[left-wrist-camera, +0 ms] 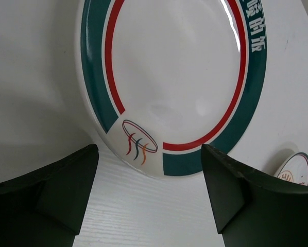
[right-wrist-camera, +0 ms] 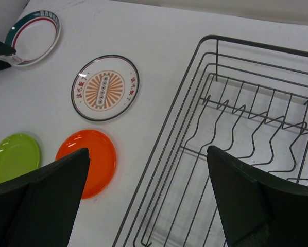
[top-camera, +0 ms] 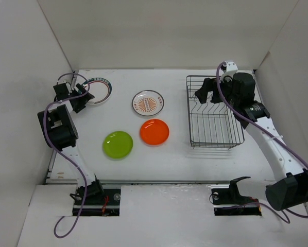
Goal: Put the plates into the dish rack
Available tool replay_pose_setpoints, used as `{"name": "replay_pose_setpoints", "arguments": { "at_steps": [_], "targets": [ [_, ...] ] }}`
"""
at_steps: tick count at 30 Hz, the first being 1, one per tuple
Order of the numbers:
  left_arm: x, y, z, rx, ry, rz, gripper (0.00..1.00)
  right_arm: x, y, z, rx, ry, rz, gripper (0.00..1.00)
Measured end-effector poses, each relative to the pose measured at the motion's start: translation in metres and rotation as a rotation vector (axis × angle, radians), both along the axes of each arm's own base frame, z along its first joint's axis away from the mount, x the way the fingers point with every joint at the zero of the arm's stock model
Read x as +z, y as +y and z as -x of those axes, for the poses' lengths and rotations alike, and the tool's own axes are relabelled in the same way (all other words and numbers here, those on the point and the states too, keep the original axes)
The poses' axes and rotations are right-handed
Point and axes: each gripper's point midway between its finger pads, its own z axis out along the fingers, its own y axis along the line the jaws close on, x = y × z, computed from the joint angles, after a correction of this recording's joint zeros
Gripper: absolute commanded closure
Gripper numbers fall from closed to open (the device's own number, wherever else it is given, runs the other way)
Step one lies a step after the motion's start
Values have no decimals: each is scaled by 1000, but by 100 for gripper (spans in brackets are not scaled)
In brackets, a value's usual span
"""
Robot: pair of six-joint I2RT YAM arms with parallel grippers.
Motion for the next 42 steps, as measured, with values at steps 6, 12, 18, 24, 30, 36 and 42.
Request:
{"name": "replay_pose_setpoints", "arguments": {
  "at_steps": [6,12,18,24,30,36,42],
  "targets": [
    [-5,3,-6,37,17,24,44,-8,5,-2,0,16,14,0],
    [-9,9,-5,72,56,23,65,-9,12,-1,7,14,29,0],
    [-16,13,-5,100,96,20,86,1,16,-2,1,-9,31,0],
    [1,17,-20,114,59,43,100,9,19,-2,1,-31,37,0],
    [0,9,-20,64,56,58,100,5,25,-3,12,-21,44,0],
    [9,-10,-21,-59,-10,88,100,-7,32,-9,21,2,51,0],
    [39,-29,-17,-152,-105,107,100,-19,42,-15,43,26,49,0]
  ]
}}
